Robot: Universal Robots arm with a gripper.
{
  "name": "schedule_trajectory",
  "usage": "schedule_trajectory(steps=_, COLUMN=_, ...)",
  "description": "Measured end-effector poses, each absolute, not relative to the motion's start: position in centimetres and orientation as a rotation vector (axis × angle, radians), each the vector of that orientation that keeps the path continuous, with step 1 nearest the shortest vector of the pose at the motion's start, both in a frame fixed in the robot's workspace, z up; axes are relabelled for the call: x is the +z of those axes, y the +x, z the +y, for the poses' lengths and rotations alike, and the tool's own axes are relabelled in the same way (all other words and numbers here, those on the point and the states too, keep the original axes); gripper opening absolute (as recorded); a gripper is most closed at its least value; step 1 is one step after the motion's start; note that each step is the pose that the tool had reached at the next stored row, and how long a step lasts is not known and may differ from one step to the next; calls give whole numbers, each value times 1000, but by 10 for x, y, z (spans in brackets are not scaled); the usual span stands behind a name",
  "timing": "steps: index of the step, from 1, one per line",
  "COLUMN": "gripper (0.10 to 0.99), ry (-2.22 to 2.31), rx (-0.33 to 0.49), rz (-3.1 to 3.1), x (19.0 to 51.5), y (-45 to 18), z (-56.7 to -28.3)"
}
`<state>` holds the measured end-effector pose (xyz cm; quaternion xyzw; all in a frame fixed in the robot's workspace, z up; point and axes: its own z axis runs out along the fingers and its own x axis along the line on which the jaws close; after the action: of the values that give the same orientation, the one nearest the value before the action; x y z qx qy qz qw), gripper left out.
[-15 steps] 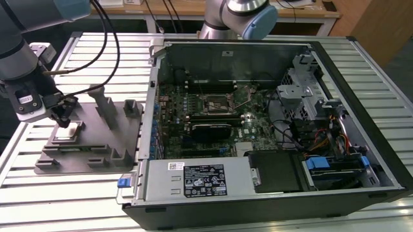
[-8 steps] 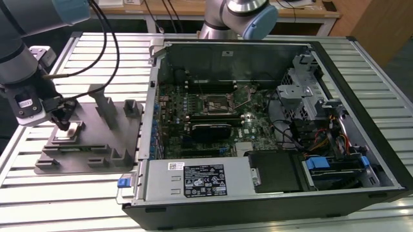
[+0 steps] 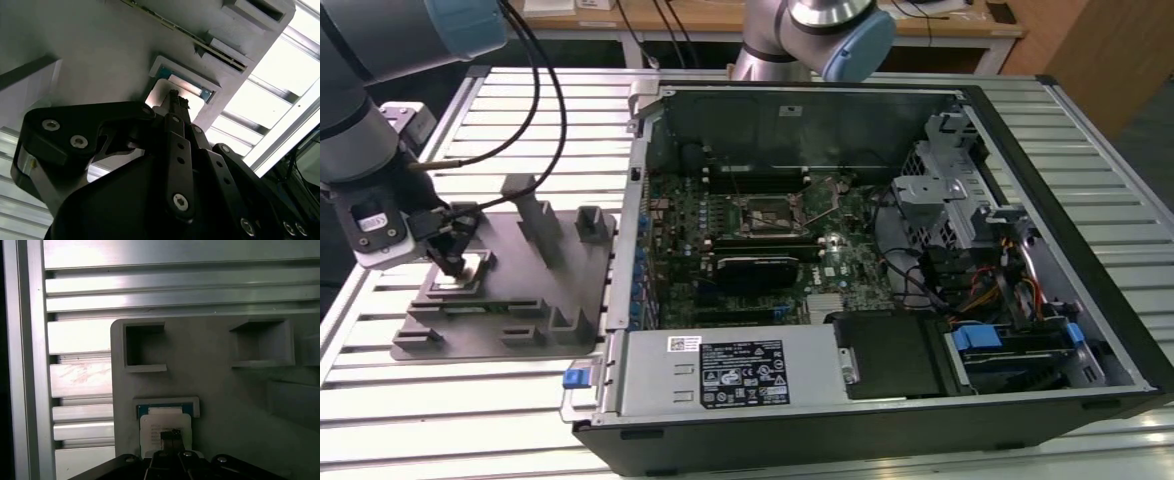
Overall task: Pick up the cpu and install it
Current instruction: 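Pick up the cpu and move it towards the insertion slot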
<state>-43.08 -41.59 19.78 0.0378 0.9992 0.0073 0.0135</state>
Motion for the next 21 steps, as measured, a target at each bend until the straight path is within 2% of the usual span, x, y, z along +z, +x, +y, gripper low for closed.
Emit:
schedule_trajectory(steps=6, gripper=114, ry=118, rx=23, rz=3112, x=198, y=-431, z=-416)
schedule_trajectory(steps=7, gripper=169, ry=118, rx=23, rz=3112, x=198, y=-431, z=-416)
schedule_trajectory(steps=8, gripper=169, ry=118, rx=23, rz=3112, x=198, y=-431, z=-416)
schedule_trajectory(steps=10, gripper=290, ry=118, rx=23, rz=3112, x=198, y=-431, z=-416)
schedule_trajectory(steps=11, gripper=290, ry=118, rx=23, rz=3112, x=198, y=-431, z=-416)
schedule_trajectory(steps=12, gripper=412, ry=118, rx=23, rz=3112, x=198, y=-431, z=-416)
schedule_trajectory(steps=13, gripper=412, ry=118, rx=23, rz=3112, x=198, y=-431, z=-416)
schedule_trajectory(steps=15, gripper=525, ry=118, rx=23, rz=3112, x=197, y=-431, z=-416)
schedule_trajectory(steps=16, gripper=525, ry=118, rx=23, rz=3112, x=197, y=-431, z=-416)
schedule_trajectory(steps=17, gripper=584, ry=118, rx=23, rz=3112, x=197, y=-431, z=-416)
schedule_trajectory(steps=18, gripper=584, ry=118, rx=23, rz=3112, x=197, y=-431, z=-416)
schedule_trajectory(steps=19, gripper=643, ry=118, rx=23, rz=3112, x=197, y=-431, z=-416)
schedule_trajectory(steps=20, gripper=643, ry=118, rx=23, rz=3112, x=197, y=-431, z=-416)
schedule_trajectory(steps=21, gripper=706, ry=118, rx=23, rz=3112, x=197, y=-431, z=-416)
